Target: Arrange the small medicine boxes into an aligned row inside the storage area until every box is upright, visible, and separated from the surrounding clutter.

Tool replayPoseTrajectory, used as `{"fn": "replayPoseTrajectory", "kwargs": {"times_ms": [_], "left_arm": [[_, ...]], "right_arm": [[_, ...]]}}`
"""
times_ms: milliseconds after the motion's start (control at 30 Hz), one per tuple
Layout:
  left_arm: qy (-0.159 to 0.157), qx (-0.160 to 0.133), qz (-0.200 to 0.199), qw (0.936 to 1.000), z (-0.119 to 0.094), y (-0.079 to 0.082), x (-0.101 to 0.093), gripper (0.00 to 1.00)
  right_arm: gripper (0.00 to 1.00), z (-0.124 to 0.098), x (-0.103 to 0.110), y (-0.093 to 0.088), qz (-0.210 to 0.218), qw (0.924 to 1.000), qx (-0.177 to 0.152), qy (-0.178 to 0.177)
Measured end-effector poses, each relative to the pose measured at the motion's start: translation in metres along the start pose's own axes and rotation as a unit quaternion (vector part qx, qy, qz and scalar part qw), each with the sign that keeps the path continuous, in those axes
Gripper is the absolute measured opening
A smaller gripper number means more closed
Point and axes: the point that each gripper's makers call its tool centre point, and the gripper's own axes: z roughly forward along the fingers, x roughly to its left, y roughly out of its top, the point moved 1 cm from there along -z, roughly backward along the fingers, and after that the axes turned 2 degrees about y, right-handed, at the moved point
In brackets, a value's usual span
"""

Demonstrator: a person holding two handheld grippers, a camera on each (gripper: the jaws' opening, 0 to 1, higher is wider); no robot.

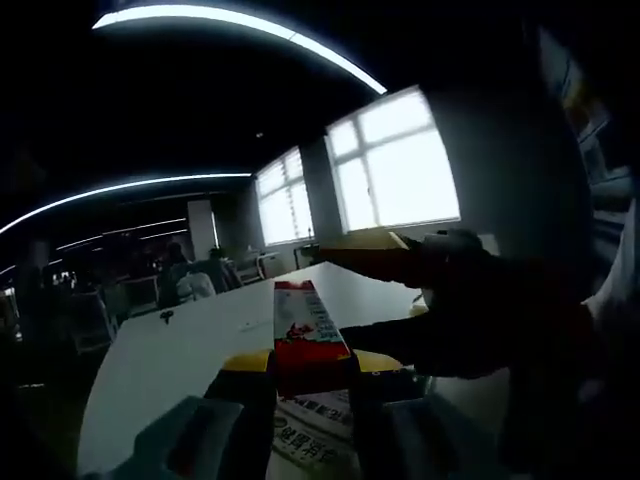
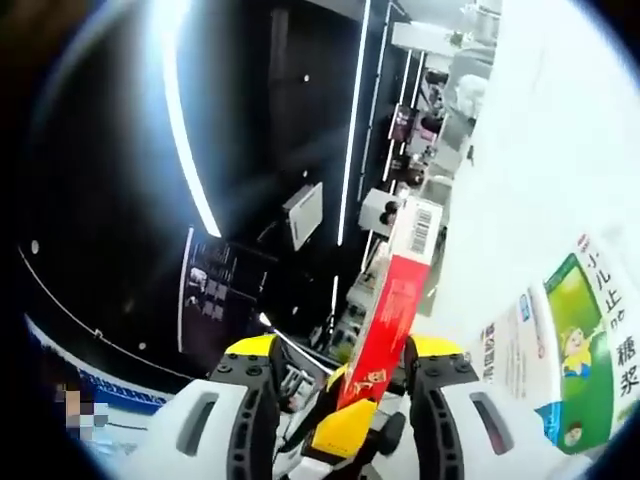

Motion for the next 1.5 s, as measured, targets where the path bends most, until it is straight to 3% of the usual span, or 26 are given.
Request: {"fn": "replayPoseTrajectory", "kwargs": {"times_ms": [167, 267, 433, 567, 733, 833, 967, 1133, 1233, 1333, 1433, 1500], "left_arm": [[0.006, -0.009, 0.003, 0.9999, -0.008, 0.004, 0.003, 0.27], [0.009, -0.017, 0.014, 0.9997, -0.011, 0.007, 0.005, 0.27], [0.01, -0.018, 0.022, 0.9995, -0.01, 0.005, 0.006, 0.27], [-0.01, -0.022, 0.003, 0.9997, -0.007, 0.006, 0.0, 0.27], [-0.012, -0.031, 0.026, 0.9991, -0.008, 0.008, 0.003, 0.28], [-0.011, -0.037, 0.089, 0.9953, -0.006, 0.008, 0.002, 0.28], [-0.018, -0.022, 0.086, 0.9959, -0.009, 0.002, 0.004, 0.3], [-0.018, -0.034, 0.008, 0.9992, -0.02, -0.002, 0.021, 0.35], [-0.049, -0.058, -0.058, 0.9955, -0.024, 0.003, 0.024, 0.35], [-0.095, -0.088, -0.142, 0.9813, -0.028, 0.012, 0.022, 0.36], [-0.132, -0.109, -0.226, 0.9588, -0.028, 0.017, 0.021, 0.37], [-0.144, -0.11, -0.264, 0.9473, -0.026, 0.015, 0.022, 0.37]], "right_arm": [[0.24, 0.005, -0.008, -0.003, 0.024, 0.9996, 0.005, -0.013], [0.18, 0.008, -0.008, -0.004, 0.022, 0.9996, 0.006, -0.017], [0.18, 0.009, -0.012, -0.005, 0.036, 0.9992, 0.003, -0.016], [0.19, 0.012, -0.013, -0.002, 0.059, 0.9982, -0.002, -0.01], [0.17, 0.015, -0.011, 0.001, 0.064, 0.9979, -0.001, -0.009], [0.16, 0.013, -0.006, 0.004, 0.05, 0.9987, -0.001, -0.002], [0.16, 0.012, -0.005, 0.015, 0.048, 0.9987, -0.017, 0.005], [0.16, 0.006, -0.004, 0.026, 0.036, 0.9991, -0.022, 0.007], [0.16, 0.002, -0.002, 0.025, 0.024, 0.9996, -0.01, 0.005], [0.16, 0.0, 0.002, 0.019, 0.016, 0.9998, 0.008, 0.007], [0.16, -0.001, 0.008, 0.012, -0.002, 0.9996, 0.026, 0.012], [0.16, 0.0, 0.011, 0.009, -0.015, 0.999, 0.038, 0.017]]}}
